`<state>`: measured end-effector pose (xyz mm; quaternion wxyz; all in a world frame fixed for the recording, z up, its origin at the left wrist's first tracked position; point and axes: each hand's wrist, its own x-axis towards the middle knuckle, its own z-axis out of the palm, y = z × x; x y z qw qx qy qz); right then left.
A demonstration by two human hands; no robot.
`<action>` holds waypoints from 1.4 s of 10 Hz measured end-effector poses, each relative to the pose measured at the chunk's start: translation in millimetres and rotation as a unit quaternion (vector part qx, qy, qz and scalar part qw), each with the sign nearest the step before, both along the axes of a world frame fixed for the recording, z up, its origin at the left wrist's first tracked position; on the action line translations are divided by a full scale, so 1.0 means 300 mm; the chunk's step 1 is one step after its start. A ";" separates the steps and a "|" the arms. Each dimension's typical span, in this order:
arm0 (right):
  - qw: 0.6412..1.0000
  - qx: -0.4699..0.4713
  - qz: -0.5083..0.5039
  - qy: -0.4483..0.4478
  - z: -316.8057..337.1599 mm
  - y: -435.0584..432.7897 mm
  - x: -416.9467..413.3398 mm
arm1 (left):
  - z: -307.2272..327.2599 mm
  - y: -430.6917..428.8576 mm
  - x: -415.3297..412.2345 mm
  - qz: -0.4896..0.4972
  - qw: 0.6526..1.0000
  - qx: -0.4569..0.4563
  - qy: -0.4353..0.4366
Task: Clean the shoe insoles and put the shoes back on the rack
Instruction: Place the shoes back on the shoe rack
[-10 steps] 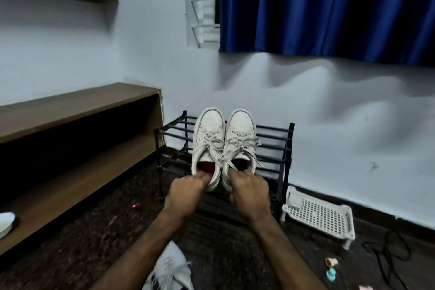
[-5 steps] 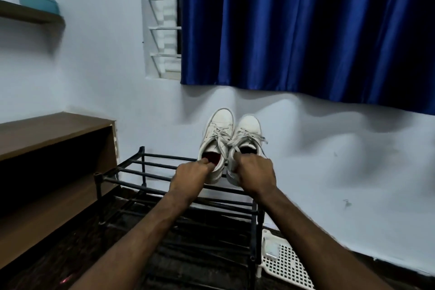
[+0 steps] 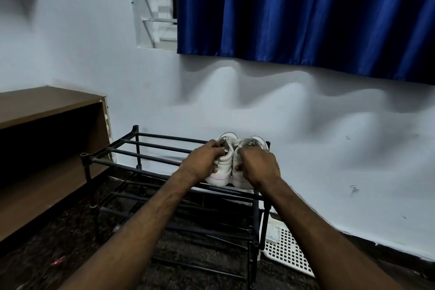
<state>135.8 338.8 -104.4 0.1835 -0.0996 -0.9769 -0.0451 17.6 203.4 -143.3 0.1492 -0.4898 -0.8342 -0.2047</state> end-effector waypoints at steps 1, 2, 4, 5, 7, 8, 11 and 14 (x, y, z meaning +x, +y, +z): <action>1.000 0.016 0.009 -0.012 0.012 0.004 0.003 | 0.002 0.000 -0.011 -0.019 0.994 -0.079 0.069; 0.999 0.037 0.022 -0.022 0.026 -0.004 0.021 | 0.002 -0.017 0.013 -0.005 0.999 0.013 -0.037; 0.998 0.042 0.032 -0.031 0.061 -0.011 0.089 | 0.033 -0.040 0.064 0.019 0.992 -0.104 0.067; 0.999 0.039 0.033 -0.014 0.077 -0.026 0.098 | 0.068 -0.070 0.085 0.040 0.997 -0.063 -0.011; 0.996 0.069 0.041 -0.041 0.032 -0.039 0.092 | 0.046 -0.099 0.102 0.057 0.995 -0.073 -0.023; 0.995 0.062 0.045 -0.069 0.030 -0.034 0.080 | 0.032 -0.097 0.096 0.057 0.996 -0.065 -0.016; 0.996 0.055 0.058 -0.047 0.044 0.008 0.068 | 0.046 -0.134 0.076 0.018 0.996 -0.085 -0.035; 0.990 0.075 0.117 0.012 0.122 -0.173 0.087 | 0.181 -0.382 0.112 0.061 0.980 -0.191 -0.010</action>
